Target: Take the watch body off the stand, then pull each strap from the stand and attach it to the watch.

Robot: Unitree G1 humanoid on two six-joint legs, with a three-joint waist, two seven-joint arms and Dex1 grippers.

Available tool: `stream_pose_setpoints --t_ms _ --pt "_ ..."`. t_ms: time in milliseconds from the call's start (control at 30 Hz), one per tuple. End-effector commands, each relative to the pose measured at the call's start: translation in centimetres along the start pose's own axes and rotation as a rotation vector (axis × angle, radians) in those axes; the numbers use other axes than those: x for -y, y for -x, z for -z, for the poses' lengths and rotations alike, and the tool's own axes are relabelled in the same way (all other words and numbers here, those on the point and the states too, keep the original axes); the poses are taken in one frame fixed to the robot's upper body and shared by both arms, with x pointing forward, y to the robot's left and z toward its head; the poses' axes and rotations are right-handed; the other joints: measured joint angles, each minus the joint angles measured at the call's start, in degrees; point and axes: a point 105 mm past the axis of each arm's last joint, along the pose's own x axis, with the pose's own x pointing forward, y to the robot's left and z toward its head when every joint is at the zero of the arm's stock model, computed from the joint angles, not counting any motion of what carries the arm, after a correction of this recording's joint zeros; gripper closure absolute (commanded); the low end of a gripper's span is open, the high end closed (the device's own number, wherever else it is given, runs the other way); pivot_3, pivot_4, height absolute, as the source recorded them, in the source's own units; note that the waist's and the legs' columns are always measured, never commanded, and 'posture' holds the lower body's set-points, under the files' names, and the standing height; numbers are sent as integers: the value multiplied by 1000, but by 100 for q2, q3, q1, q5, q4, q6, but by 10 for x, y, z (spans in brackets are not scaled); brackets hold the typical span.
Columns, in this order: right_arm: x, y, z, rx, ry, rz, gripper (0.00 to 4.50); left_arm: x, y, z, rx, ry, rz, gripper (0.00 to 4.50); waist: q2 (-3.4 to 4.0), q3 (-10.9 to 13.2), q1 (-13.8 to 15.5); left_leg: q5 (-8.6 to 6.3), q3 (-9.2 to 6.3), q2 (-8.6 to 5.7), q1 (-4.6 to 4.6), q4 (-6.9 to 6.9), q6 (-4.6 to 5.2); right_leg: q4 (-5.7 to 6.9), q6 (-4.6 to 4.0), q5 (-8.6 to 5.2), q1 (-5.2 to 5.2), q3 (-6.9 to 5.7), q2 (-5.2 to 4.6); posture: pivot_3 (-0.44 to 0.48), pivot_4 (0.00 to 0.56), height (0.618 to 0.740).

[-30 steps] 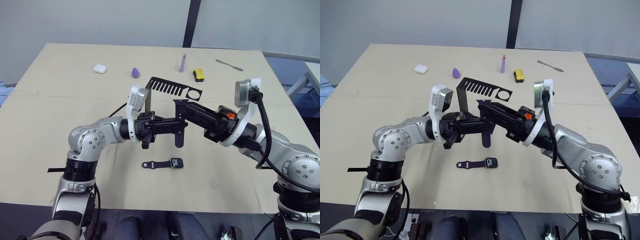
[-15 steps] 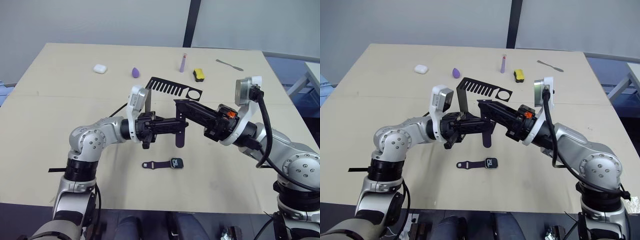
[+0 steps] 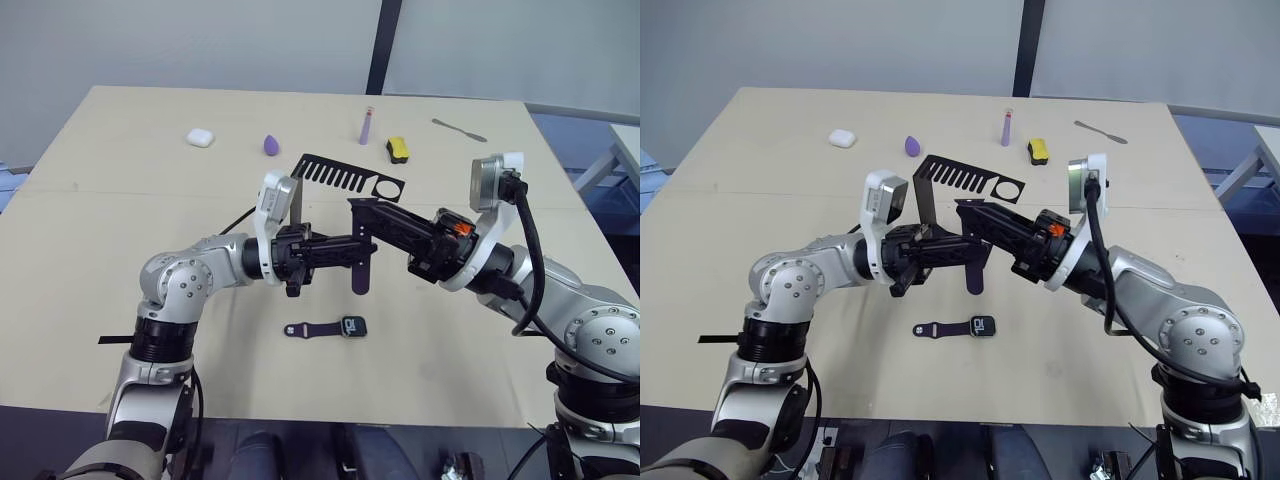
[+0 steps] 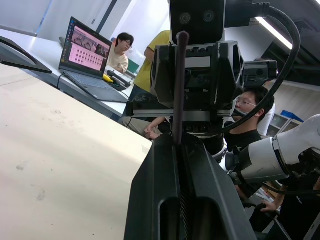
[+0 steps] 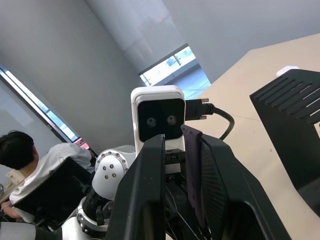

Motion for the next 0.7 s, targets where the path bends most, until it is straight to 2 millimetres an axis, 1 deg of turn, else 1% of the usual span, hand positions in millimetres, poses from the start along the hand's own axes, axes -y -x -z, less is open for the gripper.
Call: stream_pose_setpoints --t_ms 33,700 --pt "-5 1 -8 31 15 -18 3481 7 -2 -13 32 -48 24 4500 0 0 -1 0 0 0 0 0 0 0 0 0 0 0 0 0 150 740" --pt "-4 -1 -10 42 16 -12 3481 9 -5 -14 38 -53 36 4500 0 0 0 0 0 0 0 -4 0 -3 0 0 0 0 0 0 150 740"
